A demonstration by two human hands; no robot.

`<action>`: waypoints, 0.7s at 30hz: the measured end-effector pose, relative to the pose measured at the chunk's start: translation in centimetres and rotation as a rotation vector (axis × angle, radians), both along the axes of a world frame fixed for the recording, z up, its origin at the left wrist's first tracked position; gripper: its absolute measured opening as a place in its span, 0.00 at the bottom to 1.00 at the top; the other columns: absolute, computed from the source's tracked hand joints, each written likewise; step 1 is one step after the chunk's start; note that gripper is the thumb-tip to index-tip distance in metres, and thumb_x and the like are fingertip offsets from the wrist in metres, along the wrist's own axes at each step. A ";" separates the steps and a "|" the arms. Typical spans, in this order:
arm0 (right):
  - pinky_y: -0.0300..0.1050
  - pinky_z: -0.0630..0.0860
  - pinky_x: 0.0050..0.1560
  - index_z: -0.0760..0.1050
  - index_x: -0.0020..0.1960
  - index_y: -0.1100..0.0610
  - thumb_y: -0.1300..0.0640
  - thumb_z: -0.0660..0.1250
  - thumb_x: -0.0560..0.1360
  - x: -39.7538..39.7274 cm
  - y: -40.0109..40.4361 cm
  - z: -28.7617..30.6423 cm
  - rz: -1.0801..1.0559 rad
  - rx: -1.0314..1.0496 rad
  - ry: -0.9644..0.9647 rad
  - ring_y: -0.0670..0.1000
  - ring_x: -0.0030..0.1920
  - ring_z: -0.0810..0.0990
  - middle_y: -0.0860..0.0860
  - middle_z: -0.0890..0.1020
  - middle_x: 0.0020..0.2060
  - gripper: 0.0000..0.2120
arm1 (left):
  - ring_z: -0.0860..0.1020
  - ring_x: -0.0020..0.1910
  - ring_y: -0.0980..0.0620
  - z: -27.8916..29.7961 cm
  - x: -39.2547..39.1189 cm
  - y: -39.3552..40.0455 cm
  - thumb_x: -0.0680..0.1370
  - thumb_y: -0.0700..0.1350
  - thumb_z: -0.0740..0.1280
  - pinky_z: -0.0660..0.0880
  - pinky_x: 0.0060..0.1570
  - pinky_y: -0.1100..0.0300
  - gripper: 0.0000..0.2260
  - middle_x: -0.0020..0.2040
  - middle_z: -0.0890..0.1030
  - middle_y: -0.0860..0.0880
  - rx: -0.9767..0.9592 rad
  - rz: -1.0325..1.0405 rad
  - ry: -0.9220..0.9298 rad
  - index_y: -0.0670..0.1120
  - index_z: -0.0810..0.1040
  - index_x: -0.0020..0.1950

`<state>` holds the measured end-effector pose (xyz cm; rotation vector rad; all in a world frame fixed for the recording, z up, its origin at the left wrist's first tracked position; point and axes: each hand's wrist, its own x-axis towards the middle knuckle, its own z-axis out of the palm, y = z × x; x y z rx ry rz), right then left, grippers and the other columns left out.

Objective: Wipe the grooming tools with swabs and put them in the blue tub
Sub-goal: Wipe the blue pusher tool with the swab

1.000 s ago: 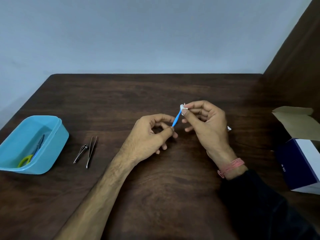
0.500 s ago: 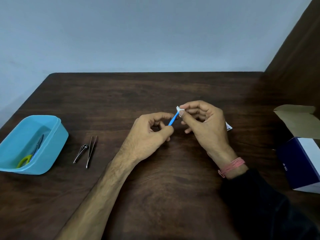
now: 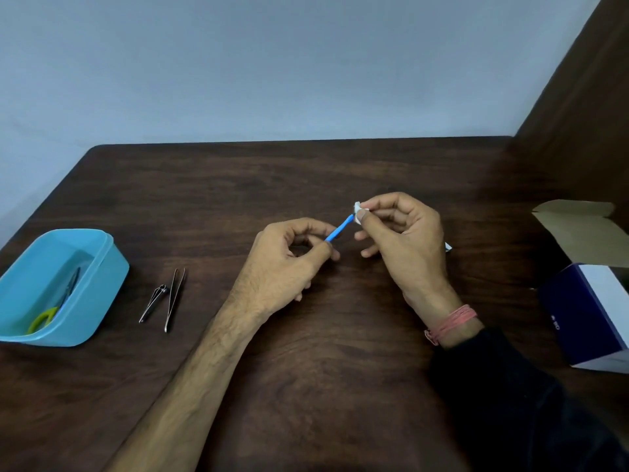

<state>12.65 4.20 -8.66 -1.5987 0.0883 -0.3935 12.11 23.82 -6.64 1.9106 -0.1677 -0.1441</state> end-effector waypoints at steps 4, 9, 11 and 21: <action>0.43 0.82 0.31 0.83 0.54 0.59 0.64 0.75 0.82 0.2 -0.1 0.0 -0.023 0.082 0.024 0.53 0.38 0.89 0.54 0.91 0.46 0.03 | 0.74 0.26 0.54 0.0 0.0 -0.1 0.85 0.42 0.69 0.70 0.21 0.63 0.09 0.46 0.91 0.54 -0.025 0.010 0.019 0.55 0.86 0.59; 0.43 0.84 0.33 0.86 0.58 0.57 0.62 0.74 0.84 0.0 -0.1 0.2 0.067 0.056 0.036 0.55 0.41 0.90 0.54 0.91 0.49 0.05 | 0.76 0.27 0.54 -0.1 0.1 0.1 0.85 0.42 0.70 0.71 0.21 0.62 0.10 0.47 0.90 0.53 -0.027 -0.004 0.007 0.55 0.85 0.60; 0.43 0.84 0.33 0.87 0.59 0.57 0.62 0.73 0.84 0.0 -0.1 0.2 0.084 0.054 0.037 0.55 0.42 0.91 0.53 0.91 0.50 0.05 | 0.77 0.27 0.54 -0.2 0.1 0.2 0.85 0.42 0.70 0.71 0.22 0.62 0.10 0.47 0.90 0.53 -0.028 -0.010 0.008 0.56 0.85 0.61; 0.41 0.83 0.35 0.87 0.60 0.58 0.63 0.75 0.83 -0.1 -0.2 0.0 0.134 0.039 0.005 0.54 0.45 0.91 0.53 0.92 0.51 0.07 | 0.80 0.28 0.54 -0.5 0.0 0.2 0.85 0.41 0.70 0.74 0.23 0.61 0.14 0.47 0.90 0.53 -0.028 -0.044 -0.033 0.60 0.85 0.64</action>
